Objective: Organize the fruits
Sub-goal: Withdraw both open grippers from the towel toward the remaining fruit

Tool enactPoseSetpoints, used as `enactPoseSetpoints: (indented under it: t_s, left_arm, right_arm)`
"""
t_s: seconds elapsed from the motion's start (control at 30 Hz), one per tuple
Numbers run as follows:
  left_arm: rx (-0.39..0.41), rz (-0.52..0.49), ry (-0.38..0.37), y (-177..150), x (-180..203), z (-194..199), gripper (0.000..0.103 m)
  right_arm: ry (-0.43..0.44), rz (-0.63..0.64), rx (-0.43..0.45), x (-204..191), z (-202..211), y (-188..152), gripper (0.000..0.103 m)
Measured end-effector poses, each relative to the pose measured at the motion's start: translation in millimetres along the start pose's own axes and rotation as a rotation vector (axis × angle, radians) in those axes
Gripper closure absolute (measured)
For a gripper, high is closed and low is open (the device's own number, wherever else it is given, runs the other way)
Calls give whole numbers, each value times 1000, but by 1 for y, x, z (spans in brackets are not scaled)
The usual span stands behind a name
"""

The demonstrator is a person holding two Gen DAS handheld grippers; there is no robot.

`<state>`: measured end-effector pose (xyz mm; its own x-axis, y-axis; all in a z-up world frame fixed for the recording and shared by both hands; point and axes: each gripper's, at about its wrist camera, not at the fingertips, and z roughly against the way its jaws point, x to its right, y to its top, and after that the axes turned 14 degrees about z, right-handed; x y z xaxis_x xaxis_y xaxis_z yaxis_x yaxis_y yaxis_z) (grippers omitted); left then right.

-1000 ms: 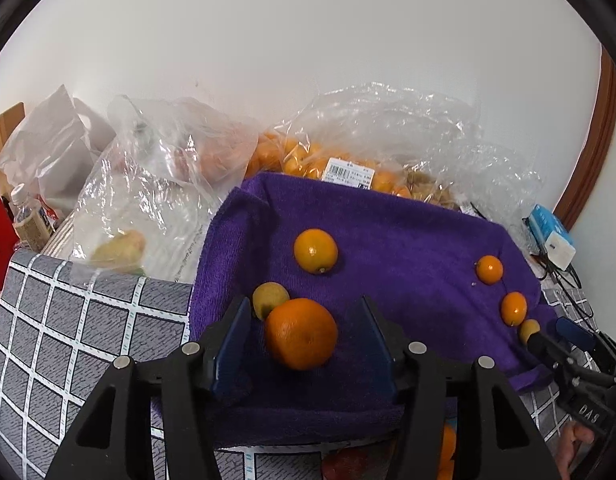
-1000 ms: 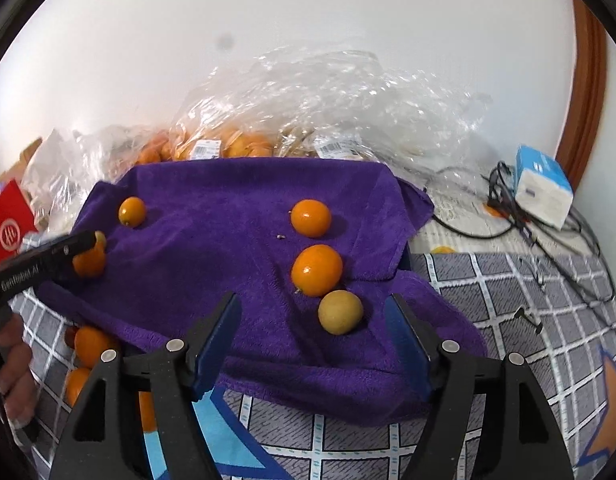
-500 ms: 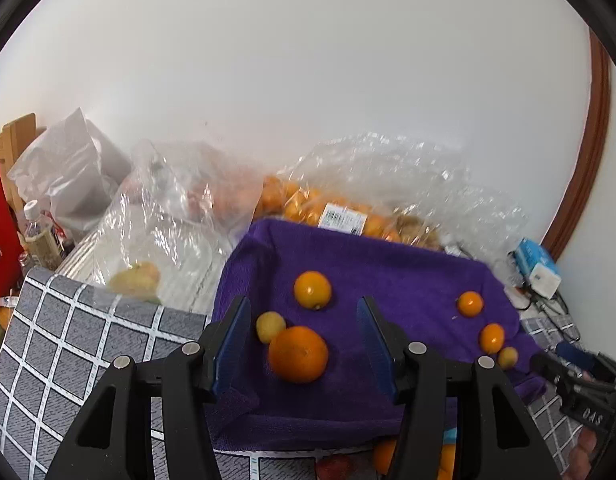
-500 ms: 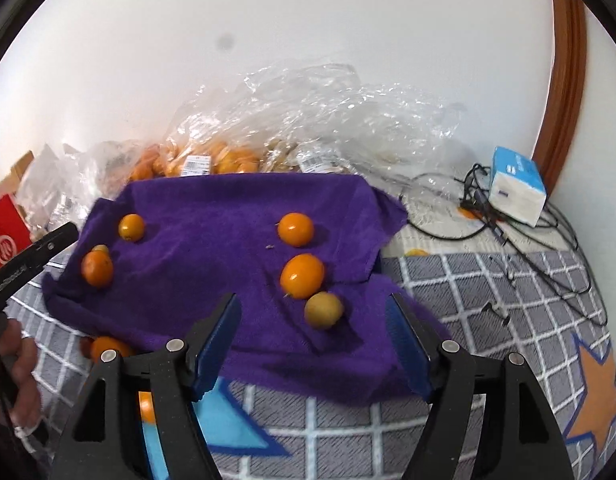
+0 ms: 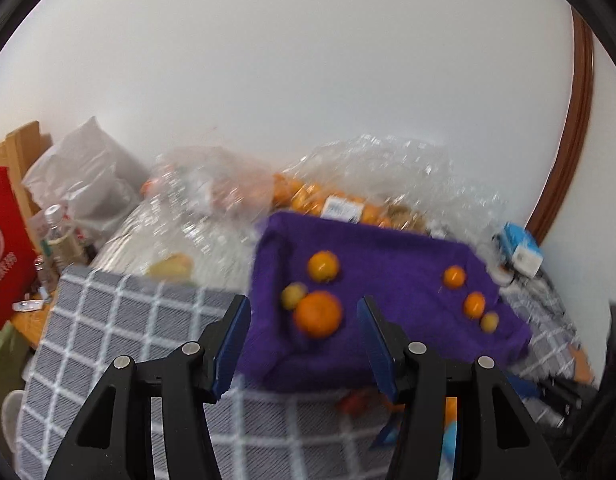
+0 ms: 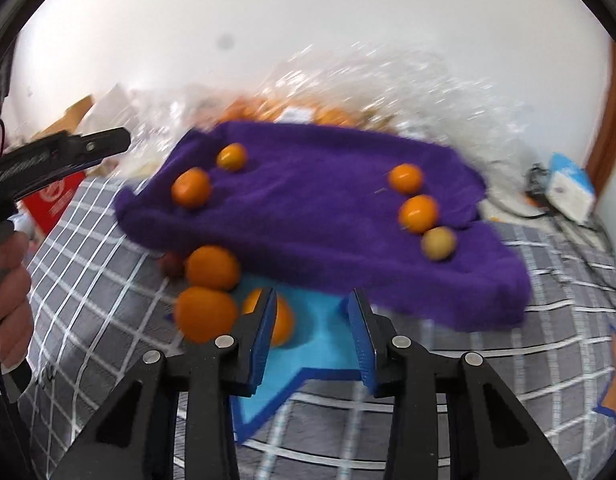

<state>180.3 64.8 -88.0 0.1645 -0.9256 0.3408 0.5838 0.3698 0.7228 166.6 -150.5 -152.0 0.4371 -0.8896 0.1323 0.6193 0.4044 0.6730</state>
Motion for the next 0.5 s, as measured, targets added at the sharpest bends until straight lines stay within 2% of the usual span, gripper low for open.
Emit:
enactPoseSetpoints:
  t_s: [0.07, 0.13, 0.23, 0.33, 0.37, 0.43, 0.5]
  left_arm:
    - [-16, 14, 27, -7, -13, 2, 50]
    - [-54, 57, 22, -14, -29, 3, 50]
    - [-94, 103, 15, -23, -42, 4, 50]
    - [-118, 99, 22, -29, -44, 2, 50]
    - [-128, 94, 23, -31, -42, 1, 50]
    - [-157, 84, 16, -36, -36, -3, 50]
    - [-193, 62, -1, -41, -26, -9, 50]
  right_arm:
    - [31, 16, -20, -6, -10, -1, 66]
    - [86, 17, -11, -8, -12, 0, 66]
    - [82, 13, -22, -10, -19, 3, 66]
    - [89, 10, -30, -8, -25, 2, 67]
    - [105, 0, -33, -6, -27, 1, 71]
    - [135, -16, -35, -3, -28, -1, 72]
    - [129, -11, -37, -2, -27, -2, 72]
